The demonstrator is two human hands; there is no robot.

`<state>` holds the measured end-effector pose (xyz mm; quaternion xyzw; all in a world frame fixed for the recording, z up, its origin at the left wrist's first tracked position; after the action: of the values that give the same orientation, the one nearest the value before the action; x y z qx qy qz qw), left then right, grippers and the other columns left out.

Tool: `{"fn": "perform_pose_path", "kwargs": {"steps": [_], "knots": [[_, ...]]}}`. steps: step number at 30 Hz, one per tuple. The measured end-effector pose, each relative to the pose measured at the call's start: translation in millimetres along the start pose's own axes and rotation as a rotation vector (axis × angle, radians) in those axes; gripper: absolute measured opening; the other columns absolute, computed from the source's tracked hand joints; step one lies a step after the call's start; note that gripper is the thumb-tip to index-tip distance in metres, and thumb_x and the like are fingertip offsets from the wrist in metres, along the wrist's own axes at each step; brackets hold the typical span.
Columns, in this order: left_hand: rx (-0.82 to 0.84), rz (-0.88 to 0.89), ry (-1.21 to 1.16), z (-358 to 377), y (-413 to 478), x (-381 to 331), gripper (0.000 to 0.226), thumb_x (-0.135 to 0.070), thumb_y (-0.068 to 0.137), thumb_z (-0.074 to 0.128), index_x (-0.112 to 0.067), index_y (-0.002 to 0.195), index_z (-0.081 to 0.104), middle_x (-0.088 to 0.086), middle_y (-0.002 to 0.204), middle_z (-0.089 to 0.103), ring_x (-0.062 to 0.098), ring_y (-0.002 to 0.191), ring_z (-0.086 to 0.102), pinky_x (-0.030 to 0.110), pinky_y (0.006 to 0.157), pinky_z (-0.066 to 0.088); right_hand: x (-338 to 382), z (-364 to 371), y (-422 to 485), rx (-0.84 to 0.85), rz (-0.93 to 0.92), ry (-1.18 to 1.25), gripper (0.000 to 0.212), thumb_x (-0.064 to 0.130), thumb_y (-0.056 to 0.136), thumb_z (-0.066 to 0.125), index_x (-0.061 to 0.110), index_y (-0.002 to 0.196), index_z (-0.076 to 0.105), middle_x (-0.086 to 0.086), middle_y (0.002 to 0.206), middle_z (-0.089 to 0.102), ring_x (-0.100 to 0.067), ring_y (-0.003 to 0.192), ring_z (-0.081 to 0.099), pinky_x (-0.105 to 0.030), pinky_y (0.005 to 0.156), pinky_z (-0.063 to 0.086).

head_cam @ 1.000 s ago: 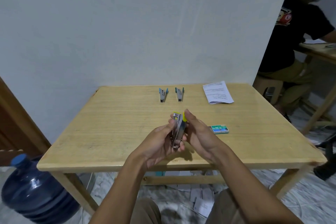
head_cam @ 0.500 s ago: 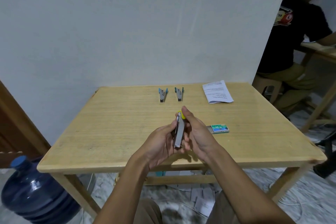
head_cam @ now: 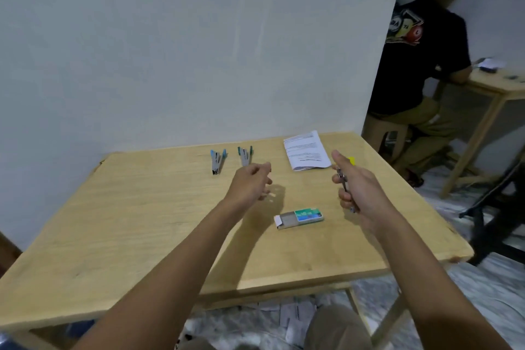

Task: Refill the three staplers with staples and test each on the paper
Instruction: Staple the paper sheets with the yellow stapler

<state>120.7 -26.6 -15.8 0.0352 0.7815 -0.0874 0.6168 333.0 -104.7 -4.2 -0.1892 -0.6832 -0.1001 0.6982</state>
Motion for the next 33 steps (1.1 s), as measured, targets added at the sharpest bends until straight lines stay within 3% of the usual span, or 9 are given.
{"fn": "perform_pose_path", "kwargs": {"steps": [6, 10, 17, 20, 23, 26, 28, 31, 33], "knots": [[-0.025, -0.04, 0.36, 68, 99, -14, 0.04, -0.042, 0.098, 0.045, -0.006, 0.088, 0.059, 0.007, 0.084, 0.058, 0.025, 0.076, 0.056, 0.031, 0.068, 0.043, -7, -26, 49, -0.016, 0.019, -0.064, 0.033, 0.05, 0.086, 0.068, 0.02, 0.082, 0.055, -0.001, 0.084, 0.05, -0.011, 0.047, 0.033, -0.024, 0.043, 0.029], [-0.119, -0.161, 0.552, 94, 144, -7, 0.061, -0.054, 0.095, 0.045, -0.004, 0.129, 0.051, 0.014, 0.132, 0.051, 0.034, 0.124, 0.046, 0.038, 0.101, 0.039, -9, -36, 78, -0.007, 0.017, -0.06, 0.032, 0.049, 0.084, 0.069, 0.021, 0.081, 0.054, -0.001, 0.082, 0.049, -0.012, 0.049, 0.034, -0.026, 0.047, 0.029], [-0.184, -0.255, 0.706, 111, 167, 2, 0.053, -0.042, 0.081, 0.066, -0.012, 0.122, 0.052, 0.008, 0.133, 0.041, 0.028, 0.124, 0.036, 0.036, 0.099, 0.033, -17, -49, 105, -0.056, 0.028, -0.027, 0.035, 0.05, 0.083, 0.069, 0.019, 0.081, 0.053, -0.004, 0.075, 0.043, -0.013, 0.05, 0.034, -0.028, 0.049, 0.031], [-0.172, -0.252, 0.602, 105, 170, 4, 0.039, -0.032, 0.084, 0.066, -0.013, 0.116, 0.054, 0.008, 0.128, 0.047, 0.028, 0.119, 0.04, 0.035, 0.093, 0.043, -21, -52, 103, -0.067, 0.054, -0.057, 0.037, 0.051, 0.085, 0.067, 0.016, 0.081, 0.054, 0.002, 0.058, 0.036, -0.012, 0.044, 0.031, -0.024, 0.044, 0.03], [-0.051, -0.156, 0.197, 100, 160, -3, 0.025, -0.023, 0.092, 0.064, -0.008, 0.111, 0.064, 0.007, 0.117, 0.065, 0.023, 0.098, 0.059, 0.027, 0.067, 0.05, -17, -53, 94, -0.093, 0.053, -0.066, 0.036, 0.049, 0.086, 0.067, 0.014, 0.085, 0.062, 0.005, 0.057, 0.042, -0.012, 0.045, 0.032, -0.022, 0.044, 0.029], [0.102, -0.066, -0.059, 91, 124, -19, 0.026, -0.025, 0.092, 0.067, -0.008, 0.112, 0.069, 0.006, 0.11, 0.074, 0.022, 0.093, 0.071, 0.031, 0.074, 0.057, -9, -54, 83, -0.137, 0.021, -0.047, 0.042, 0.047, 0.087, 0.067, 0.006, 0.099, 0.066, 0.001, 0.074, 0.053, -0.014, 0.054, 0.034, -0.026, 0.052, 0.031], [0.181, -0.003, -0.141, 81, 92, -29, 0.028, -0.027, 0.09, 0.069, -0.01, 0.112, 0.071, 0.006, 0.108, 0.075, 0.023, 0.096, 0.073, 0.034, 0.082, 0.058, -1, -51, 72, -0.141, -0.006, -0.03, 0.047, 0.049, 0.088, 0.065, 0.005, 0.104, 0.066, 0.006, 0.071, 0.055, -0.014, 0.055, 0.032, -0.027, 0.051, 0.03], [0.268, 0.047, -0.173, 65, 47, -33, 0.031, -0.03, 0.089, 0.069, -0.011, 0.113, 0.071, 0.005, 0.107, 0.076, 0.022, 0.099, 0.073, 0.035, 0.088, 0.057, 9, -34, 55, -0.055, -0.028, 0.027, 0.05, 0.058, 0.084, 0.065, 0.013, 0.105, 0.069, 0.005, 0.085, 0.072, -0.011, 0.046, 0.029, -0.025, 0.047, 0.026], [0.296, 0.083, -0.132, 49, 18, -35, 0.03, -0.031, 0.089, 0.068, -0.013, 0.112, 0.072, 0.003, 0.108, 0.076, 0.021, 0.1, 0.072, 0.034, 0.087, 0.056, 12, -17, 40, -0.013, -0.044, 0.051, 0.056, 0.059, 0.082, 0.067, 0.01, 0.108, 0.068, -0.004, 0.085, 0.068, -0.01, 0.042, 0.03, -0.025, 0.045, 0.025]]}}
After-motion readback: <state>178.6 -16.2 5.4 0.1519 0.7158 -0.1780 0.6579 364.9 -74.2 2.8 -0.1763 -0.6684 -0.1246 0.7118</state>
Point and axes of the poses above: each hand's wrist, its own y-axis towards the middle knuckle, its own z-axis out of the palm, x = y × z, the point moved 6 cm from there along y, towards the middle knuckle
